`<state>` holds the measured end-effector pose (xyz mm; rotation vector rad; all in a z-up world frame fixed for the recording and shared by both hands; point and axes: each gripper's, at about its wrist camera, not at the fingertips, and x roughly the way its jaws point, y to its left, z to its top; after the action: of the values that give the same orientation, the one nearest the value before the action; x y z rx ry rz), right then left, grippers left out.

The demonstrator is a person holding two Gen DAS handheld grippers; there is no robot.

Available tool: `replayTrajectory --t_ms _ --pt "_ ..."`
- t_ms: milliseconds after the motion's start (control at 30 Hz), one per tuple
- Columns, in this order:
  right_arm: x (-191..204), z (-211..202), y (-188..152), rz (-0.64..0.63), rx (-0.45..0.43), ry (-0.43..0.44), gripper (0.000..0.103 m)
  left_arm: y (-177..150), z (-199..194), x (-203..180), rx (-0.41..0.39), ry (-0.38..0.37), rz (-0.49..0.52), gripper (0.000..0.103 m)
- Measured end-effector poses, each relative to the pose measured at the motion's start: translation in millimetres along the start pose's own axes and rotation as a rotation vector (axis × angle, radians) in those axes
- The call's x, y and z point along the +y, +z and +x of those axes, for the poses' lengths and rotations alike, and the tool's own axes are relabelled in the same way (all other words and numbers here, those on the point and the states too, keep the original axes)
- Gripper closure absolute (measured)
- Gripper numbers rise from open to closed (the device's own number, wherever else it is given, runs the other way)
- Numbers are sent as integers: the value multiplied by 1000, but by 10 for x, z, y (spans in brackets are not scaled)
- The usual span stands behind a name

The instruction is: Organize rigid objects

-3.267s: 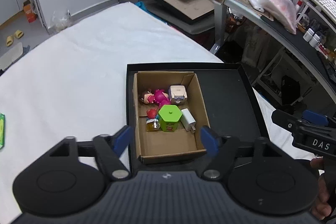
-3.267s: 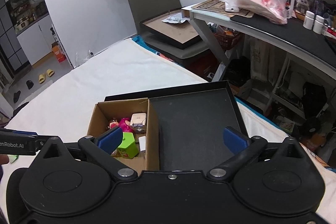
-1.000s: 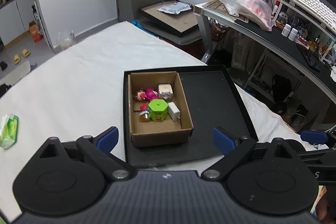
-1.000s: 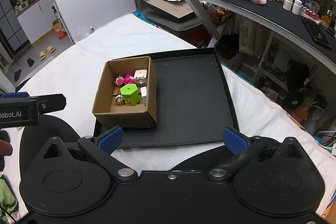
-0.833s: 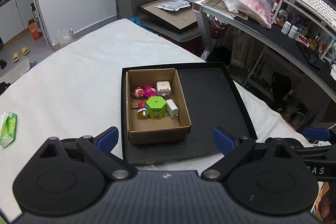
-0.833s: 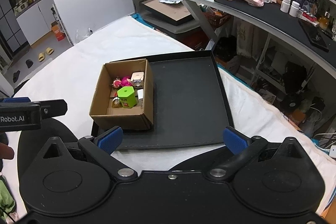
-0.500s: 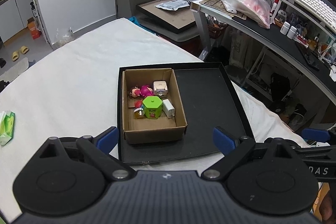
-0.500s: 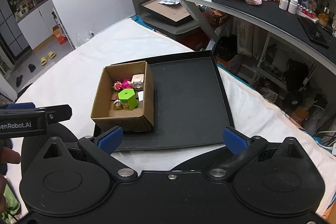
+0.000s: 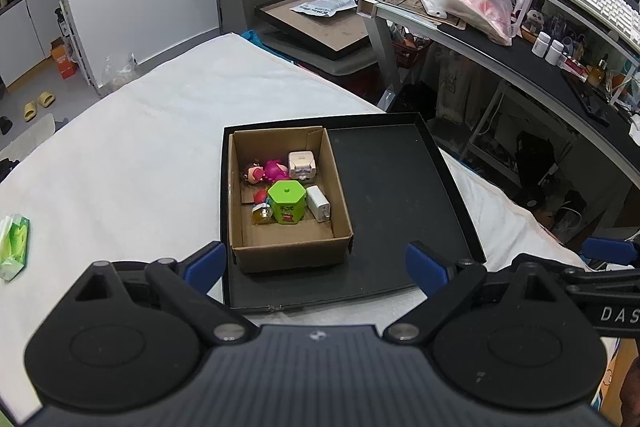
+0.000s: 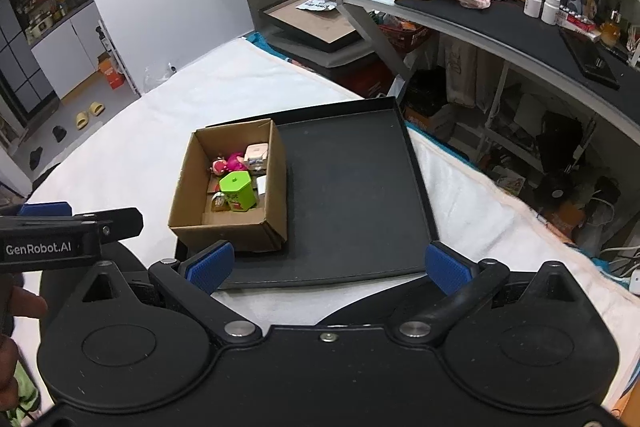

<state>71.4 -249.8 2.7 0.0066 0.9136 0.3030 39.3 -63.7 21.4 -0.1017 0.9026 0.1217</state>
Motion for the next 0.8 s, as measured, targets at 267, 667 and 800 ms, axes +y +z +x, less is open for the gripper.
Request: replayTrajectory --t_ms 267,667,800 --pt "-47 -17 -14 10 -2 6 0 -3 -23 -56 -4 5 11 7" --pt "-105 -21 -27 23 -9 9 0 -11 -24 -77 7 11 8 7" --pt "-117 -11 -33 27 -11 2 0 -11 -4 -53 14 10 -4 7"
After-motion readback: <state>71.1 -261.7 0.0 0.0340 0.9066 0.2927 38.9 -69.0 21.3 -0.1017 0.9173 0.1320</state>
